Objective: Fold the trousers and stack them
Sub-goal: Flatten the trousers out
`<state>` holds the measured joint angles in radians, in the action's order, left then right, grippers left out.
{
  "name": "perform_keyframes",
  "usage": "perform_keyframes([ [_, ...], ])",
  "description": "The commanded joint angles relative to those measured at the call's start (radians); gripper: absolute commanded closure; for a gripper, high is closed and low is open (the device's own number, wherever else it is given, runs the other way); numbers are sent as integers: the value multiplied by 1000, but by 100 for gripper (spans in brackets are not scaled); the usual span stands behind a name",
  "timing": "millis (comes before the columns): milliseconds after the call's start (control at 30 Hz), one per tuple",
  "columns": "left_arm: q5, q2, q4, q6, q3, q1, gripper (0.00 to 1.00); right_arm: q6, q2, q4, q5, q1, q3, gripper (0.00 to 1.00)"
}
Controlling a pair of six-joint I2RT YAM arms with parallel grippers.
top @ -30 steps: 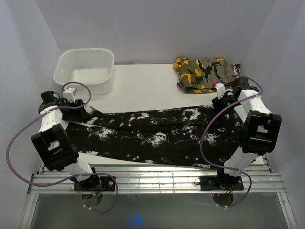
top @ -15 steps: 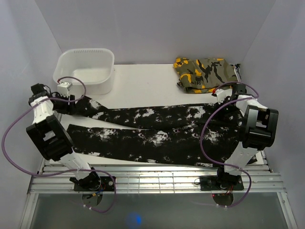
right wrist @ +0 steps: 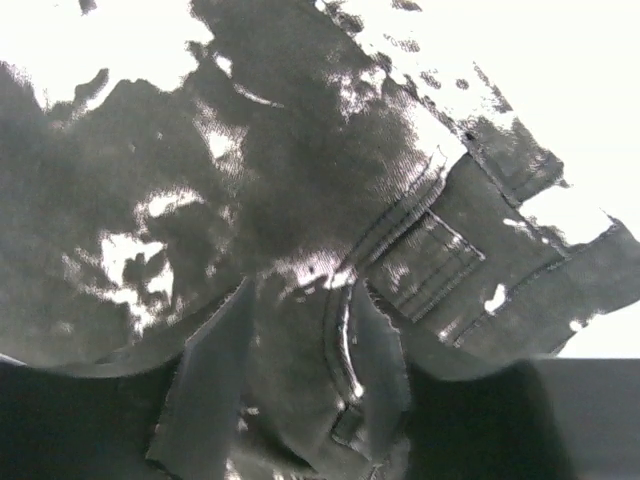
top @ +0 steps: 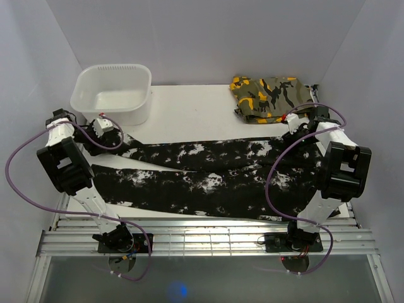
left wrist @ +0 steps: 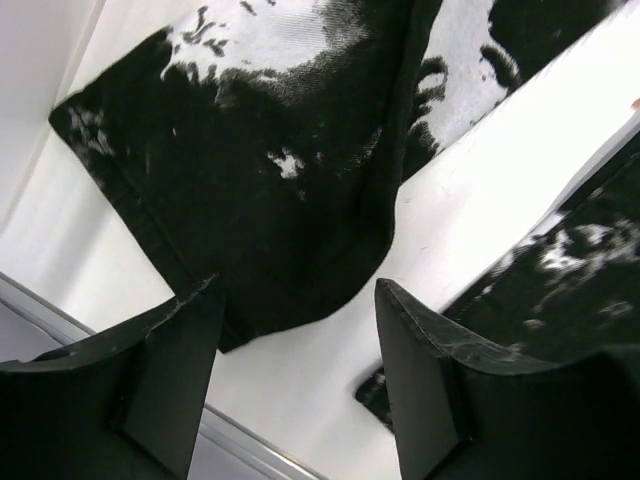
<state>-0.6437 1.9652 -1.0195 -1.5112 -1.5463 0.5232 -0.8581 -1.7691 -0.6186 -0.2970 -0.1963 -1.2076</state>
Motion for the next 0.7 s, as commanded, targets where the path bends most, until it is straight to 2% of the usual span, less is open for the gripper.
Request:
perform_keyframes([
  [0, 12, -6, 13, -184, 3, -11, 26, -67, 50, -41, 13, -5, -41, 32],
  [33, 41, -3, 27, -191, 32, -14, 26, -90, 45, -40, 28, -5, -37, 27],
  [167, 100, -20, 186, -192, 150, -31, 26, -128, 11, -14, 96, -9, -24, 22],
  [233, 124, -23, 258, -196, 178, -45, 33, -145, -7, 22, 121, -9, -12, 22],
  [267, 162, -26, 278, -196, 196, -57, 39, -156, -21, 32, 127, -8, 2, 22],
  [300, 171, -31, 282, -192, 199, -60, 52, -160, -30, 52, 127, -6, 8, 23],
  [400, 202, -67, 256, -159, 183, -71, 75, -168, -53, 103, 121, -2, 31, 25],
  [433, 203, -78, 233, -150, 164, -71, 90, -170, -56, 123, 125, 0, 40, 26],
  [467, 205, -89, 167, -124, 144, -71, 96, -170, -59, 143, 133, 1, 49, 28],
  [500, 208, -115, 139, -100, 105, -71, 100, -168, -59, 161, 137, 3, 66, 36],
  [567, 211, -150, 35, -57, 63, -71, 100, -156, -59, 209, 162, 5, 78, 46],
  [667, 225, -241, -130, 8, -9, -71, 100, -127, -40, 273, 191, 1, 109, 72],
])
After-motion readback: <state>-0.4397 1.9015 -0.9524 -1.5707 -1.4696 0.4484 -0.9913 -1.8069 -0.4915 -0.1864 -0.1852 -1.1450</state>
